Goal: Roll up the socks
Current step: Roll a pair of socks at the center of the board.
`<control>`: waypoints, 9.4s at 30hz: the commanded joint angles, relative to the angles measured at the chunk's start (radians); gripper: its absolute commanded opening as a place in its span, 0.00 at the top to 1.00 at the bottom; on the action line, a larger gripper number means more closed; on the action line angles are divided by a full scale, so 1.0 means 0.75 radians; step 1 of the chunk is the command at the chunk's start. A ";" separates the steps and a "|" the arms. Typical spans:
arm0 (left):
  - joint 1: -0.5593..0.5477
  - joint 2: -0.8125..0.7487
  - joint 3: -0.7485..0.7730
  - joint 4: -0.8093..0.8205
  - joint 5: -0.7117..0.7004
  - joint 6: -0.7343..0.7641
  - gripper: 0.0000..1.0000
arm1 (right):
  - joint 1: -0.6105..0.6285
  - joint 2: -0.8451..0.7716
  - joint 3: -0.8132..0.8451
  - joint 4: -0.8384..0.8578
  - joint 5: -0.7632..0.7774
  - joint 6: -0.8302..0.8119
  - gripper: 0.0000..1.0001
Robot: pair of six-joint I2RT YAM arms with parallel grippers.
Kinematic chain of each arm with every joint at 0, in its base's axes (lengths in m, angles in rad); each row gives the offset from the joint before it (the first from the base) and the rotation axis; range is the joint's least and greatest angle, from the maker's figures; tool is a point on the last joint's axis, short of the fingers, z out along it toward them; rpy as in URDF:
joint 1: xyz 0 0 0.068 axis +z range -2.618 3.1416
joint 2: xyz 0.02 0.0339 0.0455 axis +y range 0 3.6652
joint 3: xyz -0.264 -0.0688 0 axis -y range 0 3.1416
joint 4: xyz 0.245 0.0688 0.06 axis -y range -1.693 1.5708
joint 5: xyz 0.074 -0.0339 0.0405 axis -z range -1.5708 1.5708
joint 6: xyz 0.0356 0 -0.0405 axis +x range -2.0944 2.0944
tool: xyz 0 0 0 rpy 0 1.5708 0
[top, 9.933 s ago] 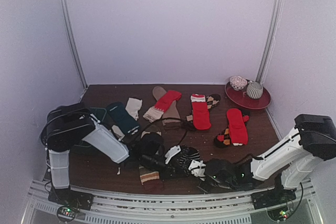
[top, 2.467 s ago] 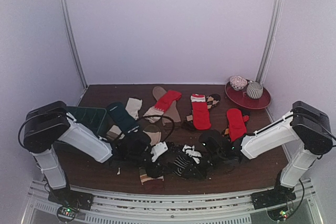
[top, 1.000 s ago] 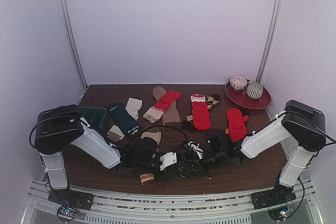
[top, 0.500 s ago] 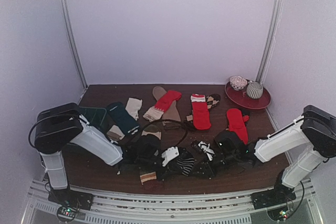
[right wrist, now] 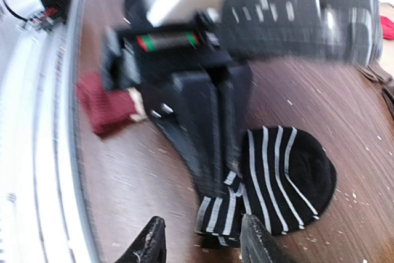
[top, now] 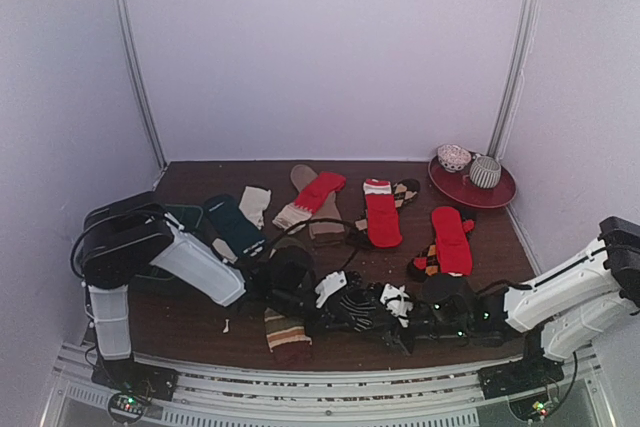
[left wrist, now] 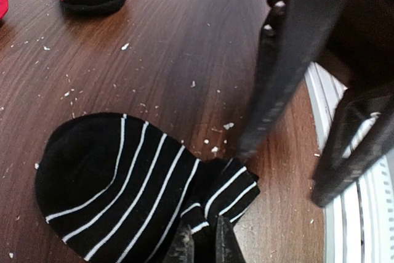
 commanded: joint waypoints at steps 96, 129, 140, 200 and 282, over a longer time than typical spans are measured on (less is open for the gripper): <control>0.106 0.150 -0.130 0.028 0.054 -0.028 1.00 | -0.192 0.111 0.004 -0.019 -0.129 0.409 0.68; 0.135 0.263 -0.123 -0.073 0.121 -0.084 1.00 | 0.057 0.340 0.067 0.265 0.274 -0.103 0.72; 0.135 0.181 -0.148 -0.030 0.090 -0.041 0.89 | -0.027 0.375 0.007 0.233 0.201 0.238 1.00; 0.123 0.101 -0.108 0.184 0.034 0.125 1.00 | -0.393 0.504 0.103 -0.082 -0.499 0.510 0.86; 0.096 -0.181 -0.282 0.457 -0.032 0.473 0.43 | -0.355 0.683 0.421 -0.593 -0.720 0.408 1.00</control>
